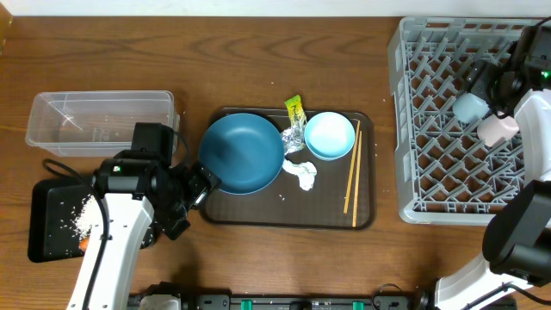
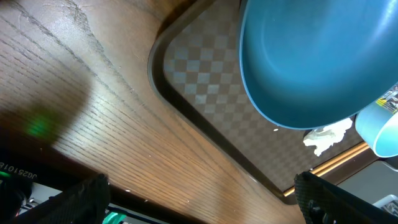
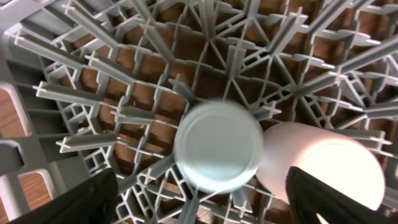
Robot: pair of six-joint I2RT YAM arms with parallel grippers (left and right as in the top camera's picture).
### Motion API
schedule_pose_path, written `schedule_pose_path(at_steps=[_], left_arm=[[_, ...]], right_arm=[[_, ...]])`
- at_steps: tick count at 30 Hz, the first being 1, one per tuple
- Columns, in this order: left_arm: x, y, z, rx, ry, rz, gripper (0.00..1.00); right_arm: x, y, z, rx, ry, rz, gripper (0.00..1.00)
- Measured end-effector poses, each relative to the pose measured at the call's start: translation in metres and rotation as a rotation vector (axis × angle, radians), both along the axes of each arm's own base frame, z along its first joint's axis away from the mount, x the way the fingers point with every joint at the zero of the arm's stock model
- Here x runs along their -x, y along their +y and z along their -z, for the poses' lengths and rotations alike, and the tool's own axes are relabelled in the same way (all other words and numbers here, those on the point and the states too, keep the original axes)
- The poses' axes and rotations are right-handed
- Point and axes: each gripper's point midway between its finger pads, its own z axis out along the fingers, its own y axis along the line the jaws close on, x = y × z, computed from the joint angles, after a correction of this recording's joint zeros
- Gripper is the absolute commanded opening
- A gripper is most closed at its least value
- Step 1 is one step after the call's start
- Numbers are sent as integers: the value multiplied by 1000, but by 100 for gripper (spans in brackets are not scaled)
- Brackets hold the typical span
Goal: Sort waste into correct bins and load items into the dishwasher rack
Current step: 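Reach the right gripper down to the light-blue bowl and grasp it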
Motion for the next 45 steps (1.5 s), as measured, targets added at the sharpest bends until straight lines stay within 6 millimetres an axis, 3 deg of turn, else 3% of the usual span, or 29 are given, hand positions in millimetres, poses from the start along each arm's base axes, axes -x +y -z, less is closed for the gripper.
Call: schedule_pose_path(at_steps=[6, 10, 12, 13, 16, 18, 21, 24, 29, 36, 45], left_arm=[[0, 0, 0, 0, 0, 0, 98], [0, 0, 0, 0, 0, 0, 98], [0, 0, 0, 0, 0, 0, 98], [0, 0, 0, 0, 0, 0, 98], [0, 0, 0, 0, 0, 0, 98], [0, 0, 0, 0, 0, 0, 98], [0, 0, 0, 0, 0, 0, 98], [0, 0, 0, 0, 0, 0, 98], [0, 0, 0, 0, 0, 0, 98], [0, 0, 0, 0, 0, 0, 98], [0, 0, 0, 0, 0, 0, 98]], right_arm=[[8, 5, -2, -23, 19, 1, 92], [8, 27, -32, -68, -55, -56, 91], [9, 55, -57, -118, -115, -131, 90], [11, 78, -75, -157, -159, -197, 90], [20, 137, -99, -224, -196, -350, 90], [30, 179, -103, -259, -175, -453, 89], [49, 232, -86, -282, -74, -574, 86], [70, 274, -60, -265, 52, -671, 77], [85, 316, -18, -187, 186, -767, 54], [93, 344, 44, -77, 340, -819, 57], [96, 347, 106, -21, 475, -821, 56]])
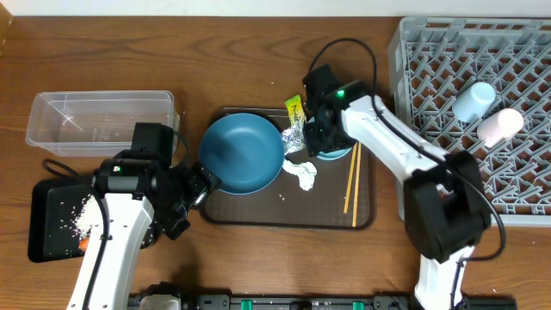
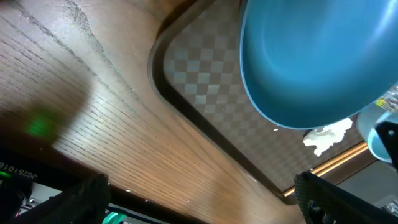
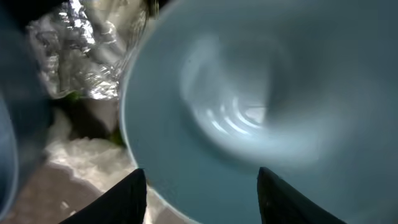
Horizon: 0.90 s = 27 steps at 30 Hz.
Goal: Sort waste into correct bins and load items into the dishwasher rack
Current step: 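Reach the right gripper down to the light-blue bowl and grasp it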
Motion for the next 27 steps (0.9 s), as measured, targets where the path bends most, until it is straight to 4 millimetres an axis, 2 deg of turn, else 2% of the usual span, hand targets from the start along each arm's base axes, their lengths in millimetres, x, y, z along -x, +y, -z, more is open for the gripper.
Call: schedule_pose_path(at_steps=[3, 6, 13, 18, 21, 27], left_arm=[[0, 0, 0, 0, 0, 0, 98], [0, 0, 0, 0, 0, 0, 98], [0, 0, 0, 0, 0, 0, 98], [0, 0, 0, 0, 0, 0, 98], [0, 0, 0, 0, 0, 0, 98], [0, 0, 0, 0, 0, 0, 98]], right_arm=[[1, 0, 14, 18, 22, -9, 54], [0, -2, 17, 31, 20, -17, 49], [-2, -7, 18, 61, 7, -16, 54], [6, -15, 16, 97, 42, -19, 57], [8, -16, 6, 110, 58, -20, 60], [-4, -9, -34, 95, 32, -19, 62]])
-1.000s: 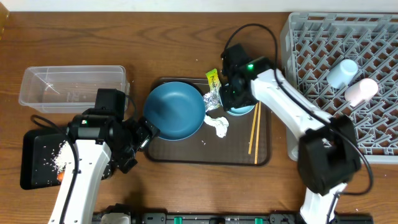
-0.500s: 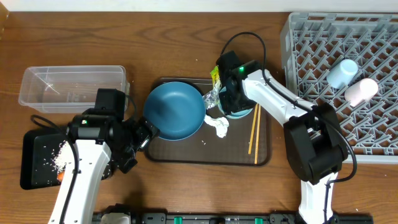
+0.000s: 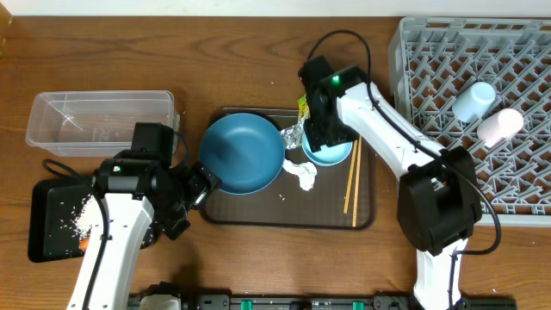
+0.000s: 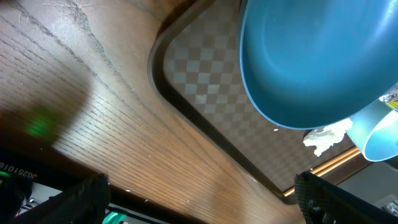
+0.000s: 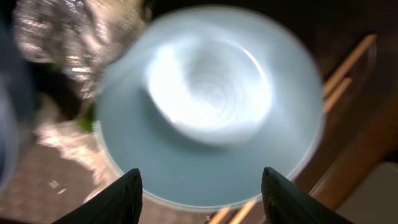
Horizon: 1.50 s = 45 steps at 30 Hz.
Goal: Sort waste into correct bins and load items into the dishwasher rack
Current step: 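Reach the right gripper down to the light-blue bowl and grasp it, then carry the light-blue bowl right into the dish rack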
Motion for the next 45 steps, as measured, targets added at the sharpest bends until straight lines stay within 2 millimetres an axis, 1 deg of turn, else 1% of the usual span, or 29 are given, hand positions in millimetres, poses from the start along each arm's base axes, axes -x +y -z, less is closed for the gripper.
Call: schedule_pose_path(at_steps=[2, 3, 6, 9, 10, 13, 15, 17, 19, 21, 27, 29, 30, 32, 34, 36, 37, 40, 45], left_arm=[[0, 0, 0, 0, 0, 0, 98], [0, 0, 0, 0, 0, 0, 98], [0, 0, 0, 0, 0, 0, 98], [0, 0, 0, 0, 0, 0, 98], [0, 0, 0, 0, 0, 0, 98], [0, 0, 0, 0, 0, 0, 98], [0, 0, 0, 0, 0, 0, 98], [0, 0, 0, 0, 0, 0, 98], [0, 0, 0, 0, 0, 0, 98], [0, 0, 0, 0, 0, 0, 98], [0, 0, 0, 0, 0, 0, 98], [0, 0, 0, 0, 0, 0, 98], [0, 0, 0, 0, 0, 0, 98], [0, 0, 0, 0, 0, 0, 98], [0, 0, 0, 0, 0, 0, 98], [0, 0, 0, 0, 0, 0, 98], [0, 0, 0, 0, 0, 0, 98], [0, 0, 0, 0, 0, 0, 98], [0, 0, 0, 0, 0, 0, 98]], right_arm=[[-3, 4, -11, -20, -15, -5, 64], [-2, 7, -15, -33, -17, -21, 67], [-2, 15, -17, -66, -31, -67, 69], [3, 23, -3, -83, -34, -106, 68], [6, 24, 6, -87, -30, -114, 68], [17, 23, 31, -80, -7, -131, 67], [20, 21, 39, -78, -2, -134, 66], [19, 23, 42, -81, -11, -140, 61], [17, 25, 42, -84, -24, -150, 53], [17, 25, 42, -76, -30, -155, 47], [15, 21, 43, -26, -53, -159, 45], [15, 20, 43, -13, -58, -162, 41], [15, 20, 44, -9, -59, -163, 38], [16, 21, 44, -4, -63, -165, 29], [17, 23, 44, 1, -68, -170, 15], [18, 26, 44, 4, -71, -175, 7], [19, 27, 44, 5, -72, -176, 5], [20, 28, 44, 13, -77, -175, 1], [22, 25, 43, 31, -73, -175, 1]])
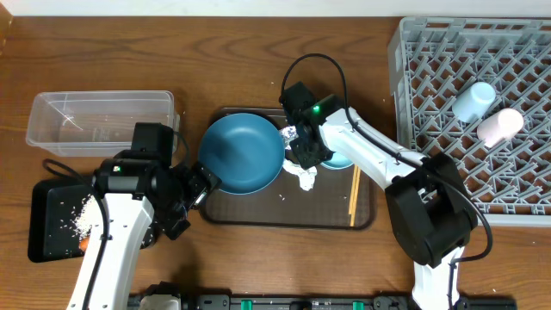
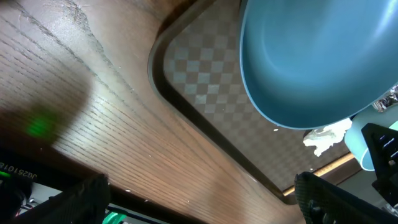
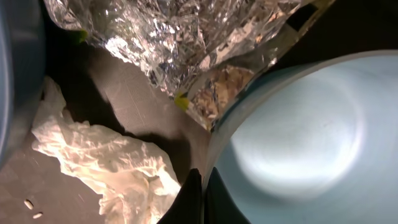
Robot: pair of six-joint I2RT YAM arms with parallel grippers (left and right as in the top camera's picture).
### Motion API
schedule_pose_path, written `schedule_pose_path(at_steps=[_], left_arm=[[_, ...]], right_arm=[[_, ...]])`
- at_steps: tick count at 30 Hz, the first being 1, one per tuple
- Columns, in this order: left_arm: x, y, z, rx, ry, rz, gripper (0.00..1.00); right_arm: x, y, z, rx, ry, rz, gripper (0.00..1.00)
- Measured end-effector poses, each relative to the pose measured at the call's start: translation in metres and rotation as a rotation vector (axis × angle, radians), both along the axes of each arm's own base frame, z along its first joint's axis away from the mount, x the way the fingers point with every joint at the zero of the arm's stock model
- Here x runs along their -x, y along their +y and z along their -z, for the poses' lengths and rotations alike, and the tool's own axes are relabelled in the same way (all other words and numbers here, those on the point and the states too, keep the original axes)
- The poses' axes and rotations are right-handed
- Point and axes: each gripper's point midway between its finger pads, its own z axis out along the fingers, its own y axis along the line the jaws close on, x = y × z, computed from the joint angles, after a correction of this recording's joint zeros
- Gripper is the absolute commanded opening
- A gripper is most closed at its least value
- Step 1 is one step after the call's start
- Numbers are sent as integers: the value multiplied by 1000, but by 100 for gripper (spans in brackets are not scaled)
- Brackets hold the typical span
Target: Sort waste into correct bins and load items into the dishwasher rack
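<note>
On the brown tray (image 1: 288,221) lie a dark blue plate (image 1: 243,152), a light blue bowl (image 1: 339,159), wooden chopsticks (image 1: 352,189), a crumpled tissue (image 1: 301,176) and a foil wrapper (image 1: 295,134). My right gripper (image 3: 202,186) is shut on the left rim of the bowl (image 3: 298,137), between the foil (image 3: 180,31) and the tissue (image 3: 112,162). My left gripper (image 2: 199,186) stands open over the table at the tray's left corner (image 2: 158,81), a little short of the plate (image 2: 311,56).
The grey dishwasher rack (image 1: 448,86) at the right holds a pale blue cup (image 1: 473,99) and a pink cup (image 1: 499,126). A clear bin (image 1: 99,120) stands at the left, and a black bin (image 1: 52,220) with scraps in front of it.
My right gripper was open above the light blue bowl. Now it is lower, at the bowl's left edge, and shut on the rim. The left arm has not moved.
My right gripper was open over the rack, above the pale blue cup beside the pink one. Then it was open over the light blue bowl on the tray, at two moments. Now it grips the bowl's rim. The left gripper stayed open by the tray throughout.
</note>
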Motion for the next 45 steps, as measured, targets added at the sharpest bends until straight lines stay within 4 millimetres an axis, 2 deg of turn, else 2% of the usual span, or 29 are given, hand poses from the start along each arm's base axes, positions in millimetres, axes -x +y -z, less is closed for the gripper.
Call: schedule_pose_path(at_steps=[4, 7, 13, 18, 22, 24, 28, 31, 32, 35, 40, 43, 45], left_arm=[[0, 0, 0, 0, 0, 0, 98], [0, 0, 0, 0, 0, 0, 98], [0, 0, 0, 0, 0, 0, 98], [0, 0, 0, 0, 0, 0, 98], [0, 0, 0, 0, 0, 0, 98], [0, 0, 0, 0, 0, 0, 98], [0, 0, 0, 0, 0, 0, 98], [0, 0, 0, 0, -1, 0, 98], [0, 0, 0, 0, 0, 0, 98], [0, 0, 0, 0, -1, 0, 98], [0, 0, 0, 0, 0, 0, 98], [0, 0, 0, 0, 0, 0, 98], [0, 0, 0, 0, 0, 0, 98]], right_arm=[[3, -3, -7, 4, 4, 0, 1], [4, -2, -22, -17, -17, 3, 1], [-2, -5, -85, -113, -143, 23, 1], [-14, -33, -140, -192, -271, 112, 1], [-35, -88, -173, -224, -371, 288, 1], [-44, -119, -182, -231, -402, 389, 1], [-63, -194, -191, -293, -441, 611, 1], [-72, -253, -200, -420, -473, 752, 1], [-74, -263, -203, -444, -488, 769, 1], [-78, -311, -223, -581, -569, 827, 1], [-78, -376, -260, -711, -755, 835, 1], [-73, -399, -266, -732, -803, 844, 1], [-77, -413, -261, -749, -815, 842, 1]])
